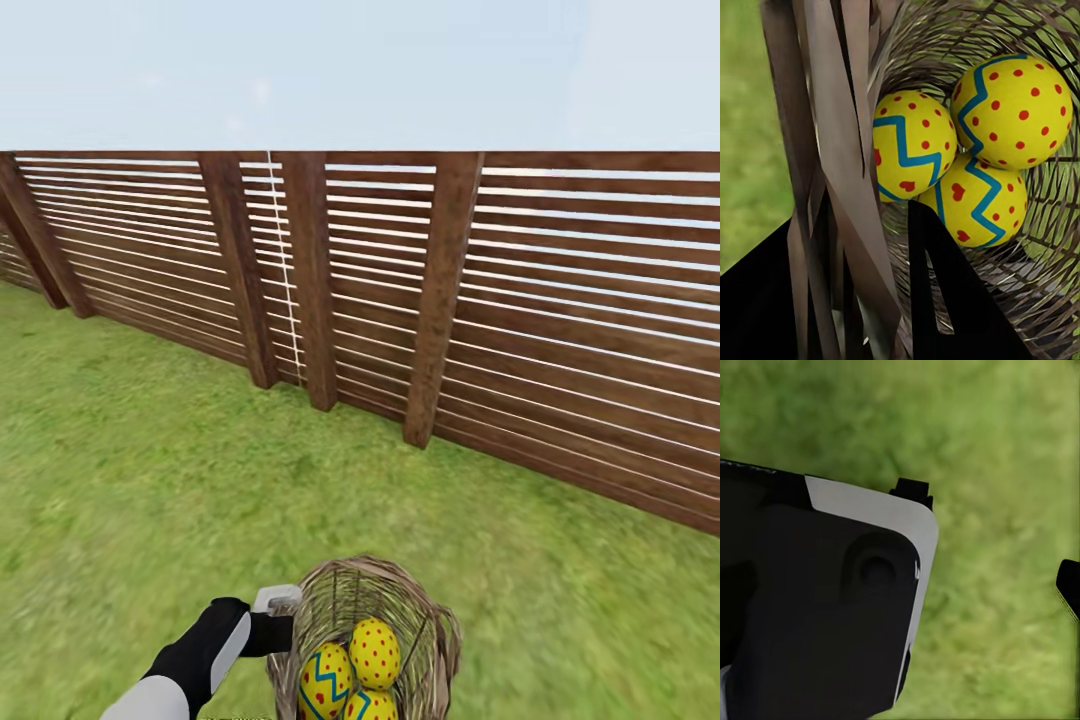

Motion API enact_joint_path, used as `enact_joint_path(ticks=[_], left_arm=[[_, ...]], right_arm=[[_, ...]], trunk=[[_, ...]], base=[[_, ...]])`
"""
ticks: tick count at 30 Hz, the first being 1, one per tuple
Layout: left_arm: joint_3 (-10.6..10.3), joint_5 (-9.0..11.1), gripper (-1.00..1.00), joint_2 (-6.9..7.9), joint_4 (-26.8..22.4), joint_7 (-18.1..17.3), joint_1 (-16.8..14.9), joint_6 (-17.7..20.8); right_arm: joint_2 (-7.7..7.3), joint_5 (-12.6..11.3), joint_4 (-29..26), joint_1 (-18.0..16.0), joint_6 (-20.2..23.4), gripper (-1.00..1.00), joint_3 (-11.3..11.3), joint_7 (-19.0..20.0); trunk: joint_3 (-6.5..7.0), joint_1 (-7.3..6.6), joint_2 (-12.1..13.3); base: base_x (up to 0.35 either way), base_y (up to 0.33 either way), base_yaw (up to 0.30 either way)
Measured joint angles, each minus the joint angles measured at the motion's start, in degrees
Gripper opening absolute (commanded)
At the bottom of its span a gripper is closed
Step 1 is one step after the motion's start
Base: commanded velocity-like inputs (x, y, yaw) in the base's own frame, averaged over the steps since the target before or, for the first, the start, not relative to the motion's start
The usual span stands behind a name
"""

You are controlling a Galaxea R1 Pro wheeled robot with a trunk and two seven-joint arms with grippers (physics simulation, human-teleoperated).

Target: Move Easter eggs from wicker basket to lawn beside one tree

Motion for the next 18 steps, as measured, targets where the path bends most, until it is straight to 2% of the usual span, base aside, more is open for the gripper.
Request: enact_joint_path(ticks=[18], left_arm=[[0.0, 0.0, -1.00, 0.06, -0.1, 0.0, 0.0, 0.0]], right_arm=[[0.00, -0.1, 0.0, 0.0, 0.0, 1.00, 0.0, 0.0]], trunk=[[0.74, 0.00, 0.0]], base=[[0.000, 0.000, 0.262]])
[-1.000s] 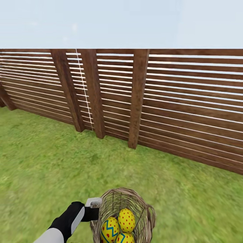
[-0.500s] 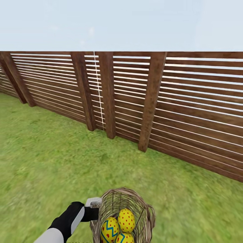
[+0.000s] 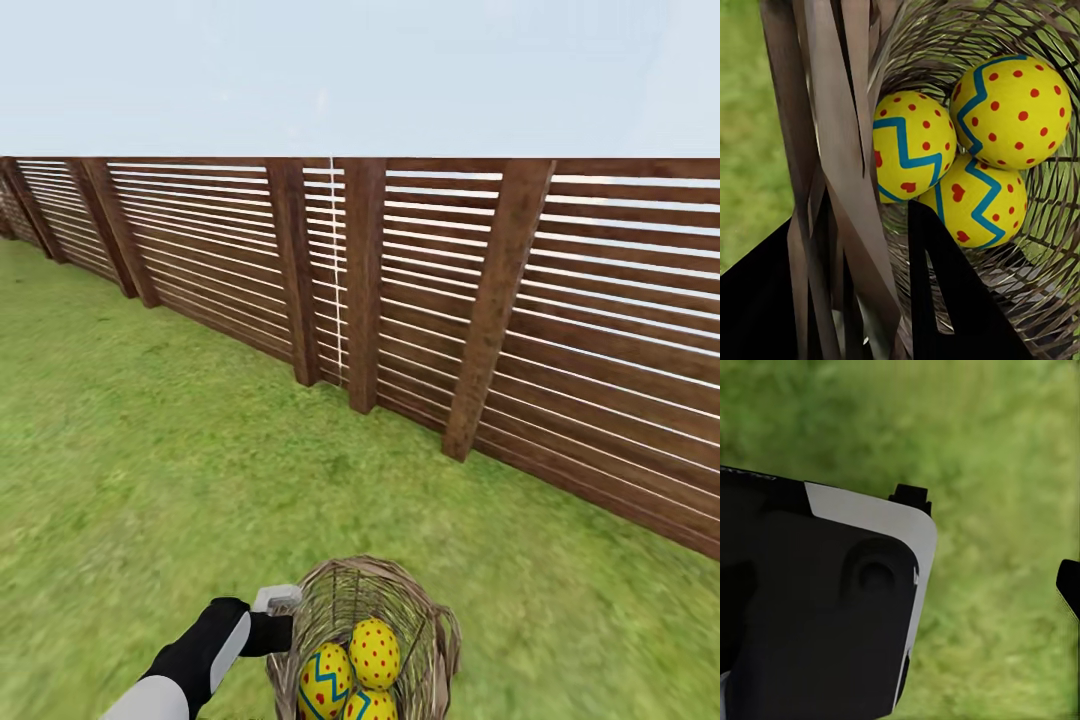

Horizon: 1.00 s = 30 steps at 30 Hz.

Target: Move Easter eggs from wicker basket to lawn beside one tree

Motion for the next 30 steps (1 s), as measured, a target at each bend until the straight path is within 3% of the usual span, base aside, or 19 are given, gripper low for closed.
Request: enact_joint_path(ticks=[8, 10, 12, 30], left_arm=[[0.0, 0.1, -1.00, -0.01, 0.0, 0.0, 0.0, 0.0], [0.0, 0.1, -1.00, -0.01, 0.0, 0.0, 0.0, 0.0], [0.0, -0.1, -1.00, -0.01, 0.0, 0.0, 0.0, 0.0], [0.0, 0.0, -1.00, 0.00, 0.0, 0.0, 0.0, 0.0]], right_arm=[[-0.28, 0.4, 0.1, 0.0, 0.0, 1.00, 0.1, 0.1], [-0.21, 4.6, 0.2, 0.0, 0.0, 1.00, 0.1, 0.1], [0.00, 6.1, 0.1, 0.0, -0.1, 1.00, 0.0, 0.1], [0.17, 6.4, 0.0, 0.0, -0.1, 1.00, -0.1, 0.1]], trunk=[[0.00, 0.00, 0.0], [0.00, 0.00, 0.0], [0.00, 0.00, 0.0], [0.00, 0.00, 0.0]], base=[[0.000, 0.000, 0.151], [0.000, 0.000, 0.001], [0.000, 0.000, 0.032], [0.000, 0.000, 0.284]])
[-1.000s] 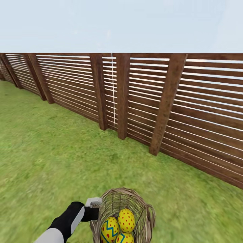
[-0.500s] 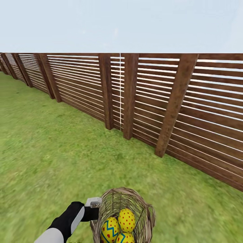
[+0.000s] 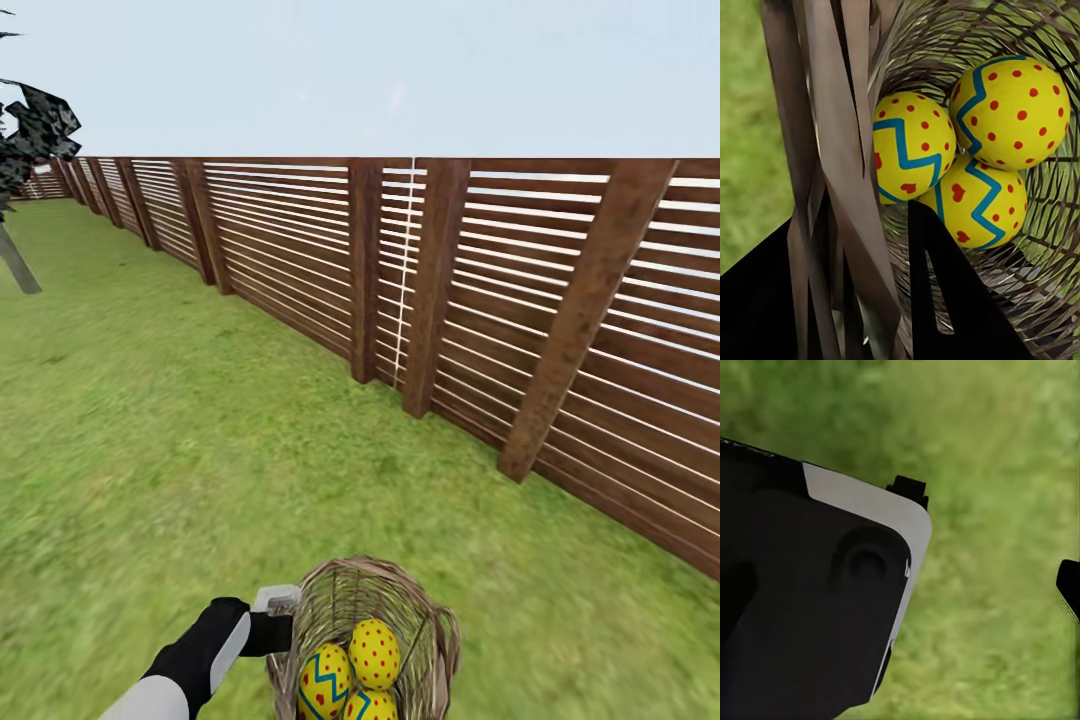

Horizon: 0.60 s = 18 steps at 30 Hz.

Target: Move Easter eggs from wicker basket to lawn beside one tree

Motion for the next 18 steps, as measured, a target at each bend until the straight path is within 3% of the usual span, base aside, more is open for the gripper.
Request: enact_joint_path(ticks=[18], left_arm=[[0.0, 0.0, -1.00, 0.00, 0.0, 0.0, 0.0, 0.0]], right_arm=[[0.01, -0.1, 0.1, 0.0, -1.4, 1.00, 0.0, 0.0]], trunk=[[0.00, 0.00, 0.0]], base=[[0.000, 0.000, 0.293]])
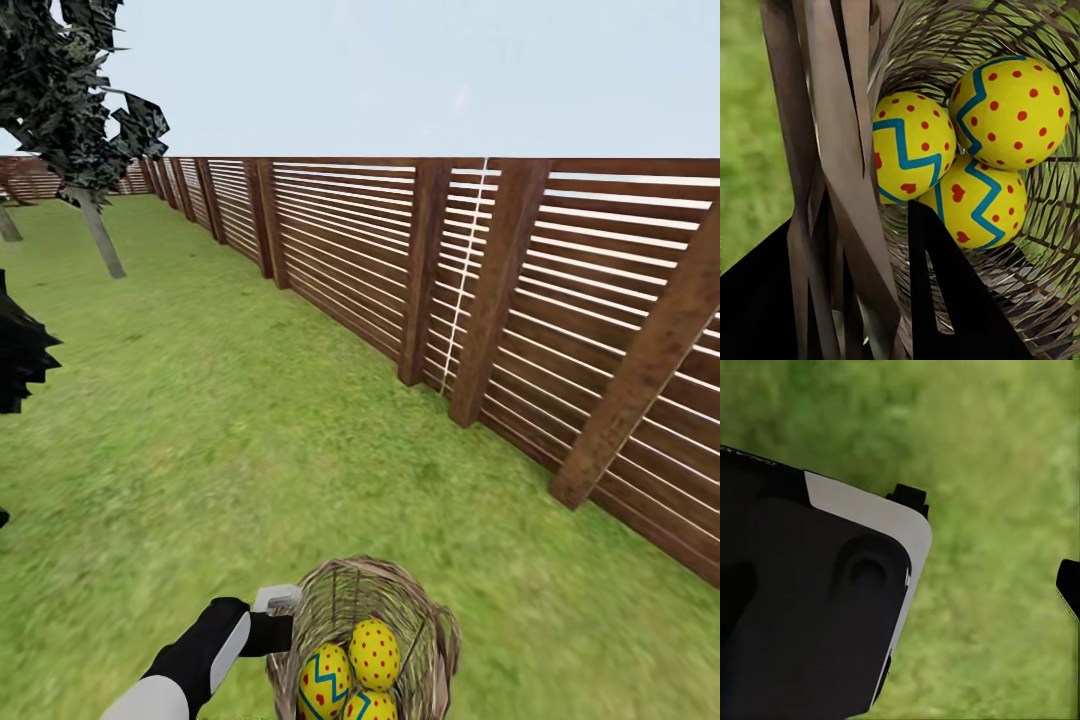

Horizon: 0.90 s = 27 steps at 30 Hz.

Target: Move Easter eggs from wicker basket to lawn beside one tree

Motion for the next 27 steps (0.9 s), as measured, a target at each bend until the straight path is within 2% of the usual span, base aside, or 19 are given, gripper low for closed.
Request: enact_joint_path(ticks=[17, 21, 27], left_arm=[[0.0, 0.0, -1.00, 0.00, 0.0, 0.0, 0.0, 0.0], [0.0, 0.0, -1.00, 0.00, 0.0, 0.0, 0.0, 0.0], [0.0, 0.2, -1.00, -0.01, 0.0, 0.0, 0.0, 0.0]], right_arm=[[0.00, 0.0, 0.0, 0.0, 0.0, 1.00, 0.0, 0.0], [0.00, 0.0, 0.0, 0.0, 0.0, 1.00, 0.0, 0.0], [0.00, 0.7, 0.2, 0.0, 0.0, 1.00, 0.0, 0.0]], trunk=[[-0.45, 0.00, 0.0], [-0.59, -0.02, 0.0], [-0.53, 0.00, 0.0]], base=[[0.000, 0.000, 0.293], [0.149, 0.000, 0.293], [0.103, 0.000, 0.084]])
